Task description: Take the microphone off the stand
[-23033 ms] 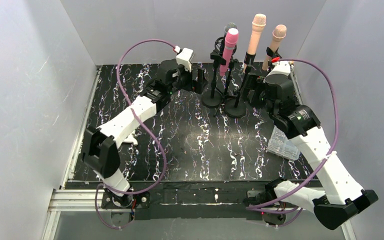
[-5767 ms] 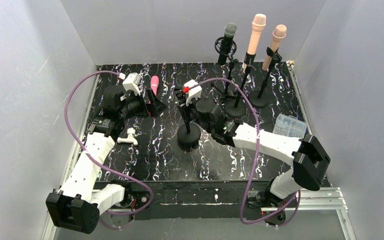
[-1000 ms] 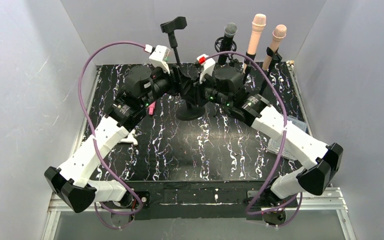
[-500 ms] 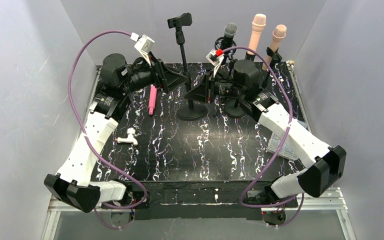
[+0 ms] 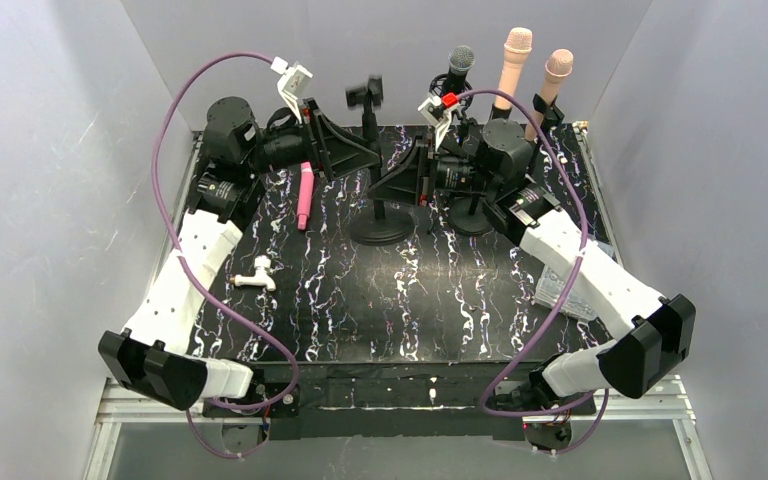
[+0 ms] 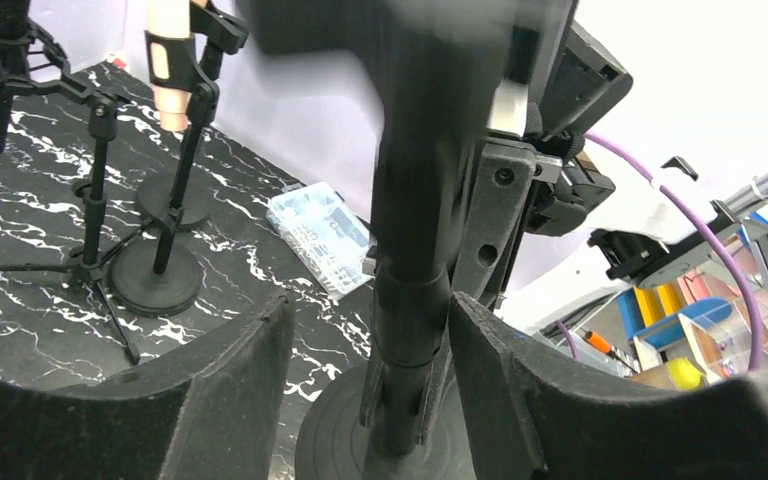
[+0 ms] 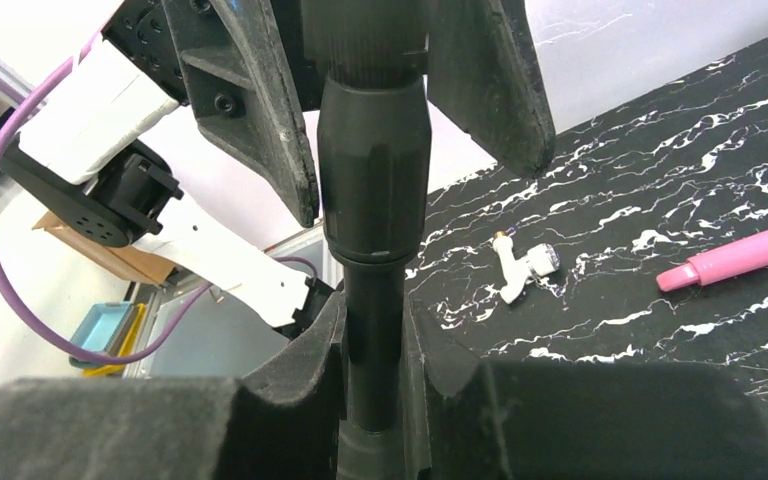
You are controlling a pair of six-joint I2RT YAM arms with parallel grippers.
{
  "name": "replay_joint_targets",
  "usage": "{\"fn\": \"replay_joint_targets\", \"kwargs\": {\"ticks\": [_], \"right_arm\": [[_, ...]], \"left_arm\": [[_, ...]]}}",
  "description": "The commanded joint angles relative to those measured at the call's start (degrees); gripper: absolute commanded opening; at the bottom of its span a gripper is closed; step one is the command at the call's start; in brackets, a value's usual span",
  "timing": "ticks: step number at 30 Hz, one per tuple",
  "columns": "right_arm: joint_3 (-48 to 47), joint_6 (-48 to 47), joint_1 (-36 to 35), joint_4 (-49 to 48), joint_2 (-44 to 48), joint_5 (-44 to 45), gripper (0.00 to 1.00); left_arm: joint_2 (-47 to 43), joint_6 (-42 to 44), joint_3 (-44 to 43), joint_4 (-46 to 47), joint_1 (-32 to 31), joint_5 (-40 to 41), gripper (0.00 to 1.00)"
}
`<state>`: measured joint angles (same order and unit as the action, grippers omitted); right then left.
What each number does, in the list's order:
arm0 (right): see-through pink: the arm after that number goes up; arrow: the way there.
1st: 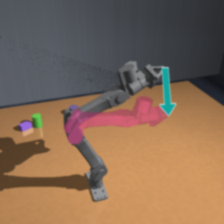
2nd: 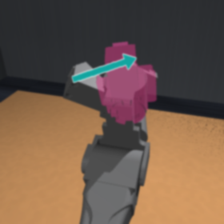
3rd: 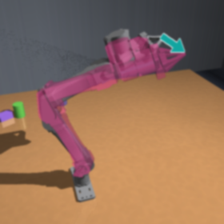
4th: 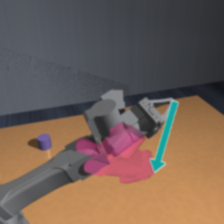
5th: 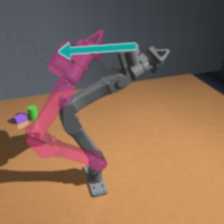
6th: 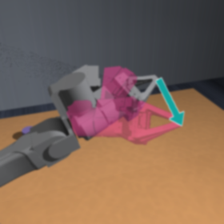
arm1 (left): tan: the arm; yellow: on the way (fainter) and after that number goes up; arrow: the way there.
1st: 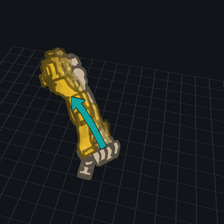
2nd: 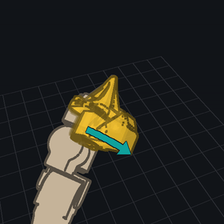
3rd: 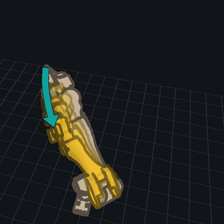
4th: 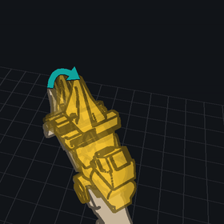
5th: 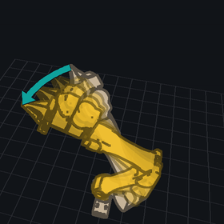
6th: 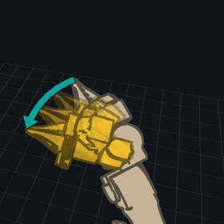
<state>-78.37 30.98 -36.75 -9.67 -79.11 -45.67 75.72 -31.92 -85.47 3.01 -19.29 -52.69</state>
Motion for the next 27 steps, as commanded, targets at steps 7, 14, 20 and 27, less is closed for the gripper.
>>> {"fn": "replay_joint_targets", "kwargs": {"ticks": [7, 14, 20, 27], "right_arm": [[-1.09, -2.75, 0.03, -1.56, 0.76, 1.8, 0.01], [-3.49, -9.59, -1.15, 7.1, -0.02, 9.17, 0.01], [-4.51, -14.41, -3.35, 12.42, -1.17, 15.03, 0.01], [-5.66, -15.93, -4.08, 13.65, -1.38, 17.19, 0.01]], "left_arm": [[2.53, -5.39, -1.8, 4.02, 0.21, -6.32, 0.37], [1.92, -5.15, 0.83, 4.82, -0.87, -2.0, 0.02], [1.8, -3.51, 3.4, 4.82, -2.0, 0.57, 0.38], [1.88, -1.4, 5.32, 4.52, -2.11, -0.15, 0.42]]}}
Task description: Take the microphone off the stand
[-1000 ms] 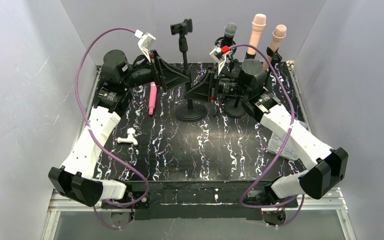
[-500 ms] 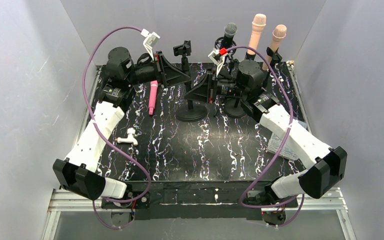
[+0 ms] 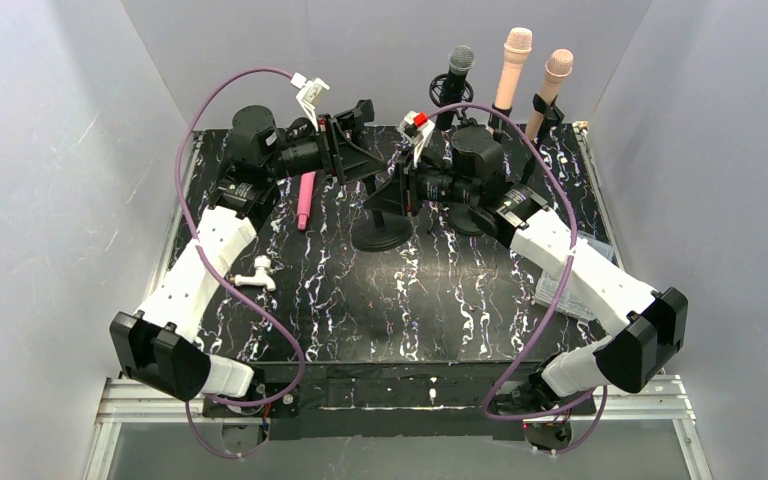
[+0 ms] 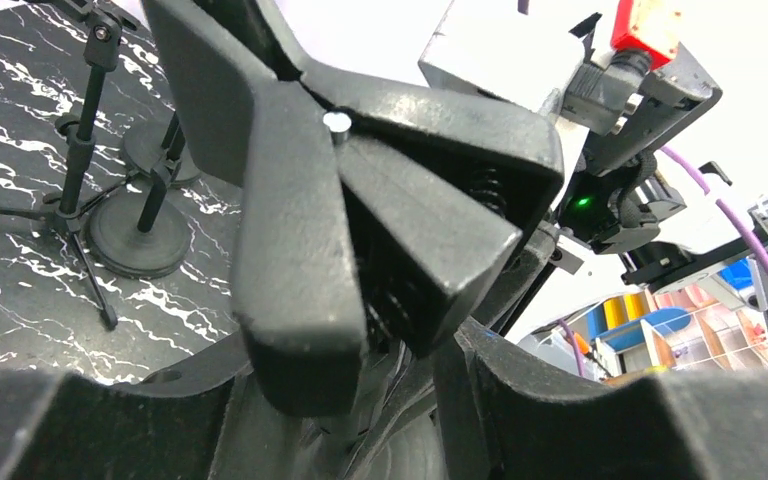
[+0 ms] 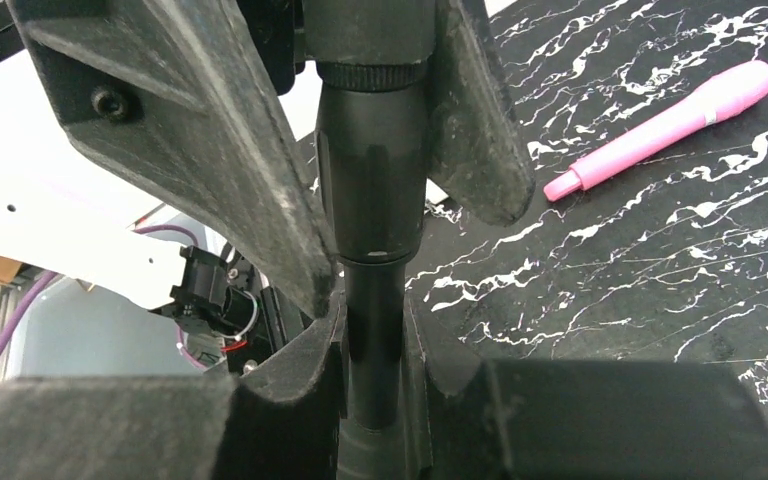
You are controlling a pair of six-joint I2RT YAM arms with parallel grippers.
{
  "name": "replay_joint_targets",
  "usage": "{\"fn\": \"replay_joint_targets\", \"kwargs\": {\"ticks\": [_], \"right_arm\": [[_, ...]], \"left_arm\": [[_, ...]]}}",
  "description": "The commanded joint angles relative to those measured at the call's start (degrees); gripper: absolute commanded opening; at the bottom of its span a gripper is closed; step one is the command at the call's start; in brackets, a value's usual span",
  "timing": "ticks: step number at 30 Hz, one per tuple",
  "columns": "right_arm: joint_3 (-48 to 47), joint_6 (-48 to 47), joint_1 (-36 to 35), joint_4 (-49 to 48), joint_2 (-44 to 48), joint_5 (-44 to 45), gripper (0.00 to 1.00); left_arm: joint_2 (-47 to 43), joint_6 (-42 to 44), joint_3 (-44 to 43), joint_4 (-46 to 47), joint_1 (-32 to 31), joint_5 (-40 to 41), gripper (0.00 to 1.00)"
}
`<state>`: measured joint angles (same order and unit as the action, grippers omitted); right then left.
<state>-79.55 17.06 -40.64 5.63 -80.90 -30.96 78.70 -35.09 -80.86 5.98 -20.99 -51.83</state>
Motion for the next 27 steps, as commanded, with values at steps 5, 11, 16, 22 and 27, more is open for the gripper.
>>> {"fn": "replay_joint_targets", "kwargs": {"ticks": [5, 11, 16, 22, 27], "right_arm": [[-5.33, -2.72, -0.23, -0.88, 0.22, 3.5, 0.01], [-5.42, -2.82, -0.38, -1.14, 0.06, 3.8, 0.01], [-5.49, -2.95, -0.79, -0.99, -0.38, 4.3, 0.01], [-5.53, -3.31, -0.93, -0.5, -0.31, 5.81, 0.01], [-5.76, -3.22, -0.92, 1.26, -0.66, 8.0, 0.11]], "left_arm": [[-1.94, 6.19, 1.7, -3.51, -0.43, 0.16, 0.42], [-2.77, 10.57, 1.75, -8.23, -0.72, 2.69, 0.39], [-2.88, 10.93, 2.44, -7.39, -1.18, 3.48, 0.22], [-2.7, 12.75, 2.64, -8.39, -2.06, 6.01, 0.0], [-3.67, 14.48, 3.52, -7.73, -2.6, 12.2, 0.0]]}}
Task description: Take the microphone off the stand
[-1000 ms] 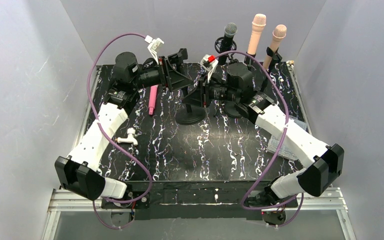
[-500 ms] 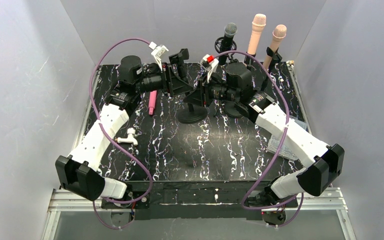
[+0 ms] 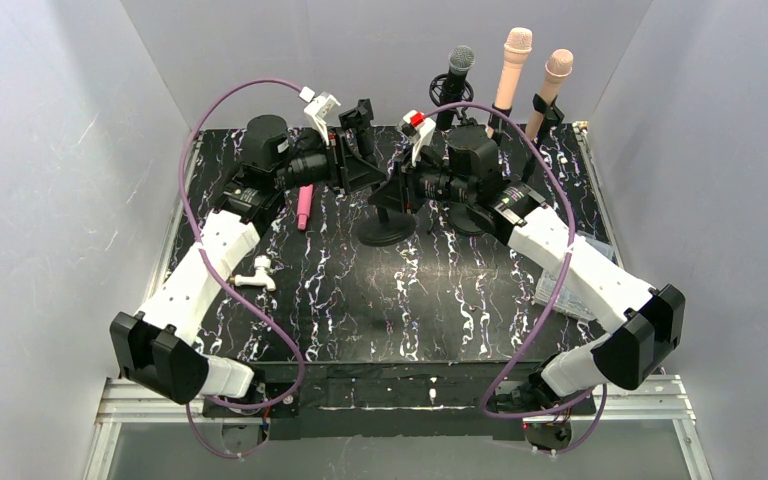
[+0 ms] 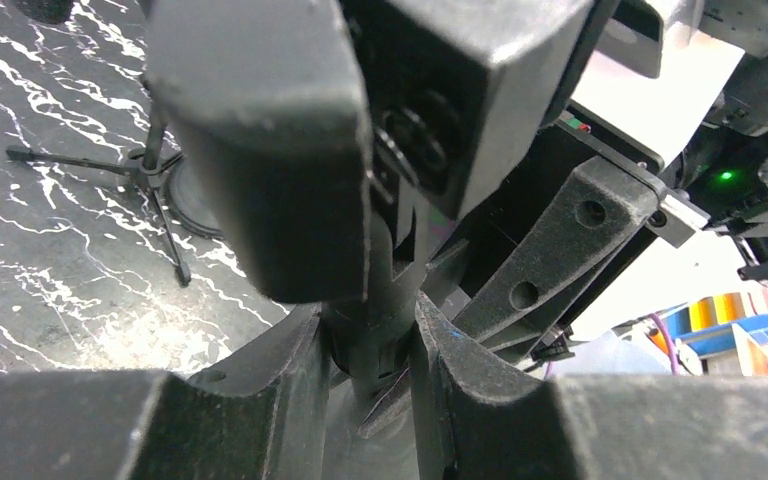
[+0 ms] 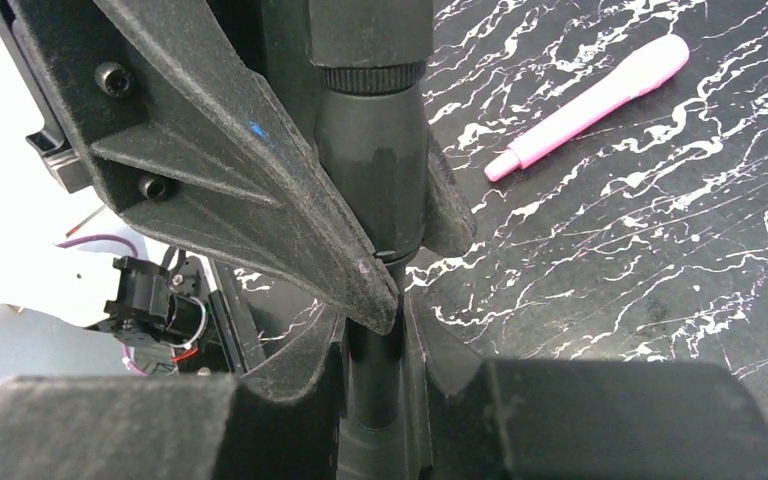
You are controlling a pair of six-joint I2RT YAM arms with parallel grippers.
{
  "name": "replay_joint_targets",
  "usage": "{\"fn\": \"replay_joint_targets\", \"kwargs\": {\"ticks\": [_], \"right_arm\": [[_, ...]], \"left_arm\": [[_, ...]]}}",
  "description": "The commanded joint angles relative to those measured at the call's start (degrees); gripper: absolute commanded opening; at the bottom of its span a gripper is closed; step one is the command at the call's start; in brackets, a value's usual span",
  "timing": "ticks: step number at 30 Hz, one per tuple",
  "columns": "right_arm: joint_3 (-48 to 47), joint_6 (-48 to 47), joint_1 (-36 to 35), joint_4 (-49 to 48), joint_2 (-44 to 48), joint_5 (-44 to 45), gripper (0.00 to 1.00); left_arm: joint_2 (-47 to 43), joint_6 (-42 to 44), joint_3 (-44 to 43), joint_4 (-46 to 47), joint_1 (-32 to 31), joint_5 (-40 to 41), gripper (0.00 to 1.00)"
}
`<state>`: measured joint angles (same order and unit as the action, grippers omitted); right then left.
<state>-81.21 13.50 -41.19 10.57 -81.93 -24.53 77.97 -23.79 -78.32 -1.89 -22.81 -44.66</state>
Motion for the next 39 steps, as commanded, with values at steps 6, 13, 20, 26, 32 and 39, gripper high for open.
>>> {"fn": "replay_joint_targets", "kwargs": {"ticks": [6, 13, 20, 26, 32, 39], "right_arm": [[-2.64, 0.34, -0.38, -0.94, 2.16, 7.31, 0.9], [-1.59, 1.38, -0.25, 5.59, 6.79, 19.52, 0.98], [0.98, 1.19, -0.29, 9.05, 15.92, 32.08, 0.98], [-0.08, 0.79, -0.29, 12.5, 20.3, 37.61, 0.98], [-0.57, 0.43, -0.29, 16.76, 21.21, 38.05, 0.98], [0.01, -0.05, -0.28, 20.2, 21.34, 41.32, 0.98]], "left_arm": [[-4.47, 5.46, 2.13, 1.54, -1.01, 13.17, 0.0], [-2.49, 8.0, 3.2, 5.0, -1.4, 22.7, 0.0], [6.69, 13.6, 1.38, 10.49, -2.24, 31.48, 0.0], [15.3, 19.02, 4.77, 26.89, -2.33, 33.61, 0.0], [25.81, 23.44, 4.97, 40.06, -2.32, 34.64, 0.0], [33.41, 31.19, 2.19, 43.57, -2.32, 37.26, 0.0]]}}
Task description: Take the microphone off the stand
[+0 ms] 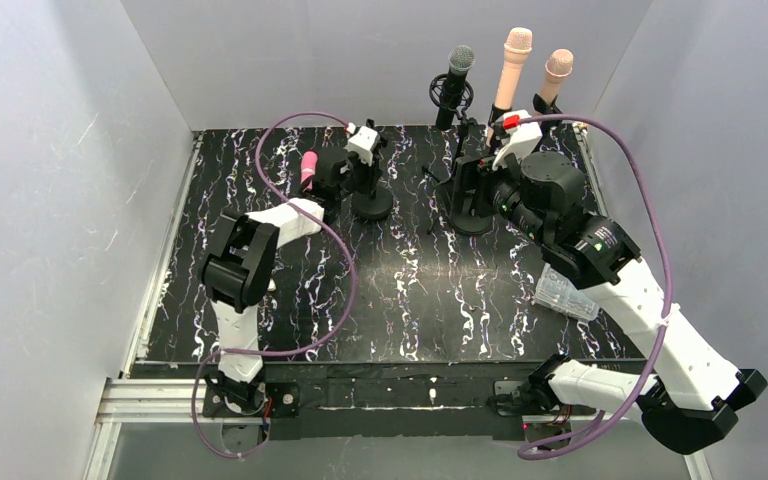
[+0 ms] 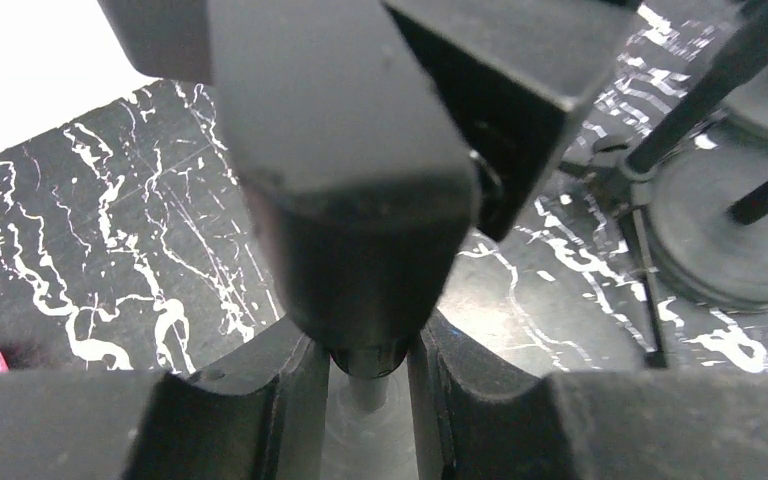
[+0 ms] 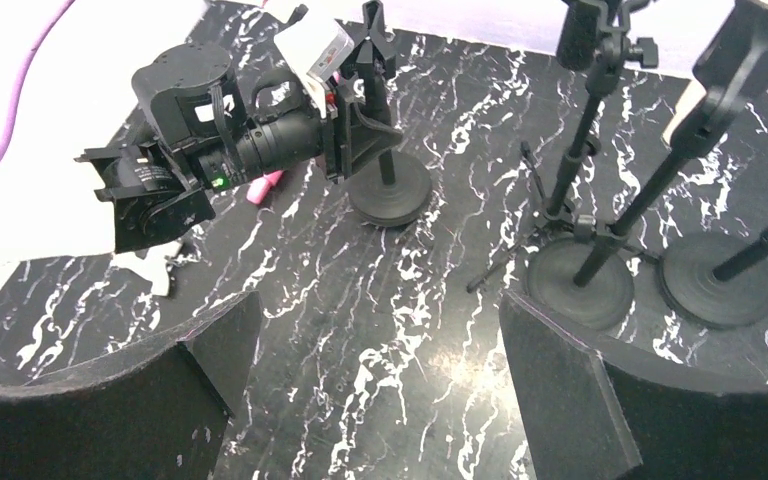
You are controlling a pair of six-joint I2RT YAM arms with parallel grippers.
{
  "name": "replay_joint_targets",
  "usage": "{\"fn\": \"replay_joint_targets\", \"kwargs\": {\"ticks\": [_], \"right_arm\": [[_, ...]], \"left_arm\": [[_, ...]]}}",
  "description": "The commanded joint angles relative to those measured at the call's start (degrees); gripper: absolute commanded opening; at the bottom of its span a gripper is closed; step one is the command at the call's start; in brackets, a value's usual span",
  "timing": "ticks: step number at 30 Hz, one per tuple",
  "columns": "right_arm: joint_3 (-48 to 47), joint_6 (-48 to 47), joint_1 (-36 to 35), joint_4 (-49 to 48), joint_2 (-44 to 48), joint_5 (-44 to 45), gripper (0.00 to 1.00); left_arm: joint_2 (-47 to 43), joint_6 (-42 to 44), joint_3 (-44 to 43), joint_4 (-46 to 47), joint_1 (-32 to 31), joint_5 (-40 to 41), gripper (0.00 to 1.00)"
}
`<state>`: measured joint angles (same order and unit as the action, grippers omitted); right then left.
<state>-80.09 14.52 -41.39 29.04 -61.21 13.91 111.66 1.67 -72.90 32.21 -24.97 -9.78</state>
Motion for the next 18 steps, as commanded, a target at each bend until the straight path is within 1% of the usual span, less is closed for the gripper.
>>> {"fn": "replay_joint_targets", "kwargs": {"ticks": [1, 7, 14, 15, 16, 18], "right_arm": [[-0.81, -1.08, -0.1, 1.73, 0.63, 2.83, 0.98], [0.64, -1.08, -0.1, 2.0, 0.23, 3.63, 0.98], [2.03, -1.01, -0.1, 1.83, -0.81, 4.63, 0.98], [2.2, -0.93, -0.1, 1.77, -0.91, 4.63, 0.98], [2.3, -0.88, -0.1, 1.63, -0.93, 4.63, 0.98], [2.64, -0.81, -0.1, 1.47, -1.06, 4.75, 0.98]], "left_arm": [[0.57, 6.74, -3.59, 9.98, -0.16, 2.66, 0.0], [3.7, 7.81, -4.89, 12.09, 0.52, 2.52, 0.0], [4.06, 7.42, -2.21, 13.57, 1.39, 2.05, 0.0], [3.9, 7.51, -1.6, 13.58, 1.4, 2.4, 0.04], [3.49, 7.52, -0.94, 13.66, 1.35, 2.43, 0.13], [2.87, 7.33, 0.42, 13.76, 1.37, 2.17, 0.37]]}}
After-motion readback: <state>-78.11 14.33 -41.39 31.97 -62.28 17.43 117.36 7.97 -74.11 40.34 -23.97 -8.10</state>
